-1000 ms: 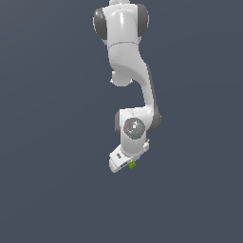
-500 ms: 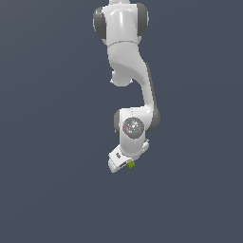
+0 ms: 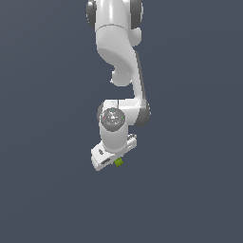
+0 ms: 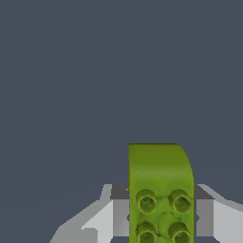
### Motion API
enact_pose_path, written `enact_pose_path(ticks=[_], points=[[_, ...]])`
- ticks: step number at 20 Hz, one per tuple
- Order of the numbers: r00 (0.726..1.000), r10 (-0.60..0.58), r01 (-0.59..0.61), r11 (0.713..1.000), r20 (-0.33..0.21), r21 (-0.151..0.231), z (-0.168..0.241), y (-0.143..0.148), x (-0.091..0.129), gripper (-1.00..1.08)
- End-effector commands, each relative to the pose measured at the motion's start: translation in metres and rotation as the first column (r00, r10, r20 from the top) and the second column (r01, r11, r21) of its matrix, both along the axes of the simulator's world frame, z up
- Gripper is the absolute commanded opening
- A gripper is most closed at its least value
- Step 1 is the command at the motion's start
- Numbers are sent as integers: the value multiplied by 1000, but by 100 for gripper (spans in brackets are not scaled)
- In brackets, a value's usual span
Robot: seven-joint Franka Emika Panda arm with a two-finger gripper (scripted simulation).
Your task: Pick up the object and move it to a goal position.
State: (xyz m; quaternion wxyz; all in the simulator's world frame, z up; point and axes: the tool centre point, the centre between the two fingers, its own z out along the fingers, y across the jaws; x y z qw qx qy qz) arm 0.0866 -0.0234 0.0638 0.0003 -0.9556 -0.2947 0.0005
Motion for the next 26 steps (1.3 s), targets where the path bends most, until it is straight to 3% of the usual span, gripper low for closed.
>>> enact_pose_path(ticks=[1, 16, 26], points=[[1000, 0, 0, 1000, 1, 0, 20, -23, 3, -100], [1000, 0, 0, 1000, 1, 1, 126, -152, 21, -100], [1000, 0, 0, 1000, 1, 0, 158, -191, 29, -100]])
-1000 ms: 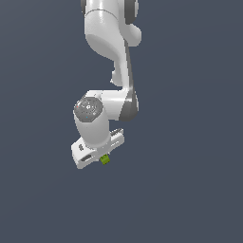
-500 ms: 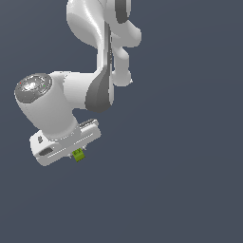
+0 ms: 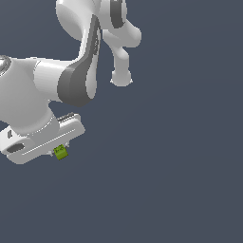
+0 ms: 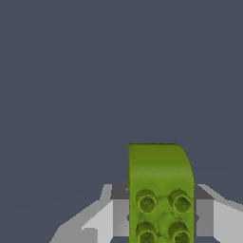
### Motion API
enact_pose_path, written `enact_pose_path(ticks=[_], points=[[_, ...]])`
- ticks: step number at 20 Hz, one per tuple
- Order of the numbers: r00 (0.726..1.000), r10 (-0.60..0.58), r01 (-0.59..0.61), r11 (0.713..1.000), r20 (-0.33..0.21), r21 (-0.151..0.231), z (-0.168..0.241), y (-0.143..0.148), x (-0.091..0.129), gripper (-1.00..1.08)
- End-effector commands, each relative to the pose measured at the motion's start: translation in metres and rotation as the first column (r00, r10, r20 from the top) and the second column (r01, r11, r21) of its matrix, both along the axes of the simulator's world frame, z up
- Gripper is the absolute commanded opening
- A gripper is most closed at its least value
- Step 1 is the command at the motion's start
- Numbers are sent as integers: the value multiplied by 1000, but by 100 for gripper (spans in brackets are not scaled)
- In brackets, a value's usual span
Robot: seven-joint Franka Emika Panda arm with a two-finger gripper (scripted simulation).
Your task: Pick up the object and move it to a goal position.
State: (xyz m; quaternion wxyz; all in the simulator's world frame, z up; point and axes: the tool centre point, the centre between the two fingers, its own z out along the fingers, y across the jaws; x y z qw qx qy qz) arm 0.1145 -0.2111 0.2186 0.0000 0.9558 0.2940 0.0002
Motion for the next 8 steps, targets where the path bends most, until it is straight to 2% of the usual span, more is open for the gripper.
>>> enact_pose_path(ticks=[1, 8], points=[[1000, 1, -1, 1000, 0, 0, 4, -5, 1, -100], [1000, 1, -1, 1000, 0, 0, 8, -10, 3, -100]])
